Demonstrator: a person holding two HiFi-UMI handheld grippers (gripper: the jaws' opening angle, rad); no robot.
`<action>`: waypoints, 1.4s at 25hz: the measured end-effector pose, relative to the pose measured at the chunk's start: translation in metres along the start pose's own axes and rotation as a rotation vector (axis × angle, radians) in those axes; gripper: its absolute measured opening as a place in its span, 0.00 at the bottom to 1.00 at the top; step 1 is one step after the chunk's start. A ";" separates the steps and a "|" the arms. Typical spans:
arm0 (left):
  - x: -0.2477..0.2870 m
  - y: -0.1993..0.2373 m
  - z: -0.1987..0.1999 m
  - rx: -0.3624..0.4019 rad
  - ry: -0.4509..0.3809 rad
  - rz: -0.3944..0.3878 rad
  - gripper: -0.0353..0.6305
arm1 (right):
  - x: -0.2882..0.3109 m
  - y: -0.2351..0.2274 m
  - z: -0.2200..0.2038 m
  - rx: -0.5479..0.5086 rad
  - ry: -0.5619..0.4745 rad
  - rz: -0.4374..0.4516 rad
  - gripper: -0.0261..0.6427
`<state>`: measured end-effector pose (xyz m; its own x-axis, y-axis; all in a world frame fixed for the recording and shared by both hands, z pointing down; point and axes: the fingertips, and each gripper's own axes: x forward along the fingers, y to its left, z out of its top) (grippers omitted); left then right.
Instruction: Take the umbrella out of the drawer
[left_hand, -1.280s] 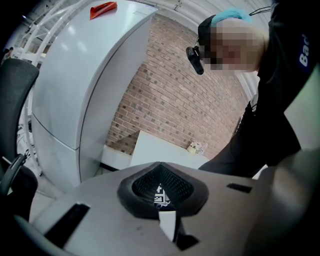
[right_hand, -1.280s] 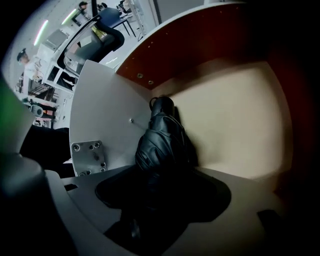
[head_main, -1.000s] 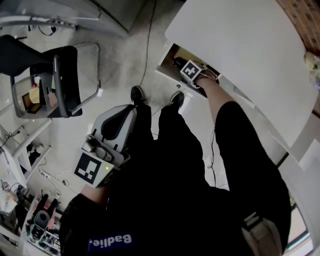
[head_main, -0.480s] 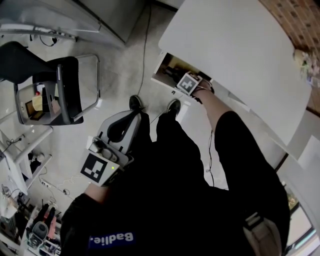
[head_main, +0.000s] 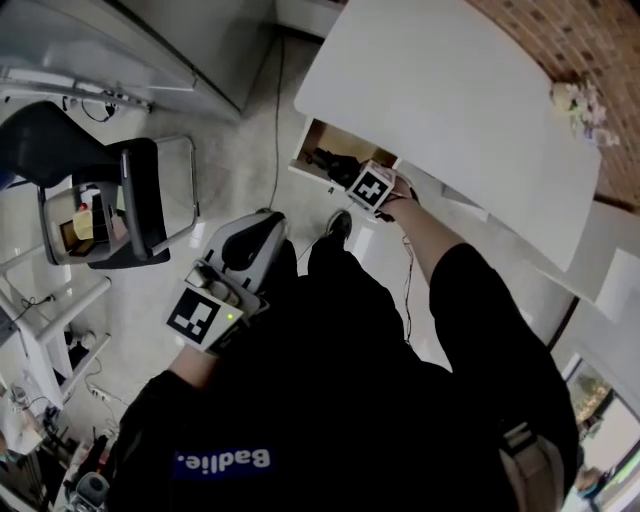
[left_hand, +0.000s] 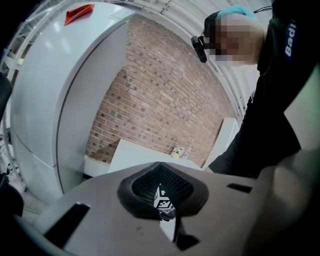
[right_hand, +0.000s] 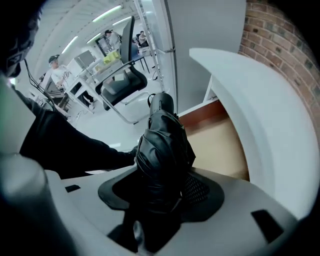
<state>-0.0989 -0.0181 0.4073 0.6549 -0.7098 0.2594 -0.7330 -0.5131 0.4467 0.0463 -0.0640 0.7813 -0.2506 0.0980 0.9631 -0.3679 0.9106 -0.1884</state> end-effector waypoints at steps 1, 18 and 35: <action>0.000 -0.005 0.004 0.007 -0.004 -0.012 0.05 | -0.010 0.004 0.003 0.008 -0.024 -0.005 0.41; 0.029 -0.087 0.059 0.157 -0.089 -0.223 0.05 | -0.193 -0.042 -0.013 0.316 -0.289 -0.227 0.41; 0.038 -0.101 0.058 0.196 -0.049 -0.131 0.05 | -0.189 -0.155 -0.054 0.363 -0.181 -0.328 0.41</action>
<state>-0.0110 -0.0213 0.3226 0.7405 -0.6511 0.1664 -0.6672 -0.6826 0.2981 0.1989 -0.2024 0.6384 -0.2095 -0.2692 0.9400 -0.7320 0.6806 0.0318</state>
